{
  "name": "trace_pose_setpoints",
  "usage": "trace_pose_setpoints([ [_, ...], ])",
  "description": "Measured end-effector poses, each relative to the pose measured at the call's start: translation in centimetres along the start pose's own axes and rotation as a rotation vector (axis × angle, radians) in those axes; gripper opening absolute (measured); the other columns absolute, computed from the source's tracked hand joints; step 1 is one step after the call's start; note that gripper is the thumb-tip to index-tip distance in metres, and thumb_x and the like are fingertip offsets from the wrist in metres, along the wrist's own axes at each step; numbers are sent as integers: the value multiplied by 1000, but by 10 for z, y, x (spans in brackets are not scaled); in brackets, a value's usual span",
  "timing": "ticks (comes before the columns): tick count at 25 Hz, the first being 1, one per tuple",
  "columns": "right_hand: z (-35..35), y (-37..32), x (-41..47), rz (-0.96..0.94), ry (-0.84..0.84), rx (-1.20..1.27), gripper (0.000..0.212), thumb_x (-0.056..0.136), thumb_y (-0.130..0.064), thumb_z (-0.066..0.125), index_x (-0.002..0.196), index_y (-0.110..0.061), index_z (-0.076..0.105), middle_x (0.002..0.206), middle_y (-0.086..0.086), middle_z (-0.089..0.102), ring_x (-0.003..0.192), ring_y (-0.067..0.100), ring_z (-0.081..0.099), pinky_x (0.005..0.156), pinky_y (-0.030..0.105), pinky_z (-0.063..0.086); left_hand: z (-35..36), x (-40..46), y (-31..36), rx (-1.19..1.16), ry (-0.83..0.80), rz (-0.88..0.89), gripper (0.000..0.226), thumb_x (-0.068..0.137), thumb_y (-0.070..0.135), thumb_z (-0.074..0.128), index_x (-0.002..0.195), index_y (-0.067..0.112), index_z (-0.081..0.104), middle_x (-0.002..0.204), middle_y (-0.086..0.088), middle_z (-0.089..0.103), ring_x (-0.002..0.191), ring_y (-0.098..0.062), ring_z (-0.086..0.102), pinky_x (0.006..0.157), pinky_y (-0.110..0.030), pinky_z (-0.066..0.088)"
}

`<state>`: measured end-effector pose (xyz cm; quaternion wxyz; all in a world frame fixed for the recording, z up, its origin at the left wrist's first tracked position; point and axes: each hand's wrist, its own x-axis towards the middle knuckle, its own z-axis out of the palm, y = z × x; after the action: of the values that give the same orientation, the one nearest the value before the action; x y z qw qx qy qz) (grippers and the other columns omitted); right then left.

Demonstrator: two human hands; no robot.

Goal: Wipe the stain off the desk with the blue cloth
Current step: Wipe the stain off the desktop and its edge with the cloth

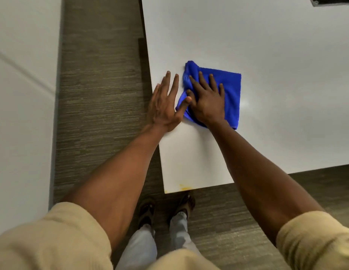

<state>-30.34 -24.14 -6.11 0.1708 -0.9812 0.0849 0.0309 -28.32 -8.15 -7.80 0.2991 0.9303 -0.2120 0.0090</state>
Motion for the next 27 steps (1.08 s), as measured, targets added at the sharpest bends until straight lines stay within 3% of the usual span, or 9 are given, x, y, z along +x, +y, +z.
trace_pose_setpoints([
  [2, 3, 5, -32, -141, -39, 13, 55, 109, -50, 34, 162, -36, 34, 172, -7, 26, 162, 26, 14, 130, 52, 9, -1, -1, -1, -13, -2, 19, 80, 100, 61, 30, 162, 11, 22, 171, -16, 13, 158, -27, 15, 128, -43, 13],
  [4, -1, 33, -72, -132, -13, 0, 53, 109, -50, 38, 161, -37, 37, 170, -9, 29, 161, 23, 16, 130, 49, 11, -3, -1, -1, 24, -44, 28, 82, 100, 64, 25, 163, 12, 18, 172, -14, 10, 159, -28, 12, 128, -45, 11],
  [8, -10, 71, -144, 306, 89, -38, 62, 104, -59, 29, 163, -38, 29, 173, -7, 22, 162, 26, 11, 130, 53, 10, -4, -3, -3, 101, -122, 65, 83, 98, 69, 18, 165, 20, 9, 173, -9, 4, 159, -28, 3, 129, -46, 4],
  [10, 4, 53, -158, 409, 74, -85, 65, 105, -63, 25, 166, -40, 16, 176, -3, 9, 163, 28, 1, 130, 56, 3, -4, -4, -4, 121, -138, 96, 79, 100, 68, 19, 165, 23, 7, 173, -8, 1, 159, -29, 0, 129, -47, 3],
  [14, 29, 2, -174, 255, 25, -134, 69, 105, -67, 20, 166, -41, 5, 177, -2, -2, 162, 30, -6, 128, 57, -4, -7, -12, -2, 224, -234, 253, 75, 102, 65, 18, 165, 25, 7, 173, -6, -1, 159, -29, -4, 129, -48, 2],
  [18, 24, 24, -198, 16, -43, -173, 70, 100, -75, 16, 164, -49, 7, 176, -12, 0, 163, 22, -2, 130, 54, 4, -10, -23, -5, 320, -371, 505, 71, 104, 62, 19, 165, 29, 7, 173, -4, 0, 159, -27, -2, 129, -46, 3],
  [23, 13, 39, -166, 472, 24, -29, 70, 103, -72, 22, 165, -44, 7, 176, -7, -4, 162, 26, -9, 129, 58, -2, -4, -14, 0, 379, -437, 568, 73, 101, 69, 12, 164, 34, 1, 173, -2, -3, 159, -22, -7, 129, -44, -2],
  [25, 22, 19, -169, 431, 20, -58, 71, 103, -71, 21, 166, -43, 3, 176, -6, -7, 162, 27, -11, 129, 58, -6, -2, -12, 0, 372, -444, 569, 77, 98, 71, 9, 164, 33, 2, 173, -3, -2, 159, -21, -6, 129, -43, -1],
  [27, 31, 15, -192, 204, 3, -104, 73, 99, -75, 25, 164, -49, 3, 176, -10, -6, 162, 25, -10, 128, 56, -5, -1, -14, -1, 325, -419, 549, 80, 96, 73, 8, 164, 32, 4, 173, -3, 1, 159, -21, -2, 129, -43, 2],
])
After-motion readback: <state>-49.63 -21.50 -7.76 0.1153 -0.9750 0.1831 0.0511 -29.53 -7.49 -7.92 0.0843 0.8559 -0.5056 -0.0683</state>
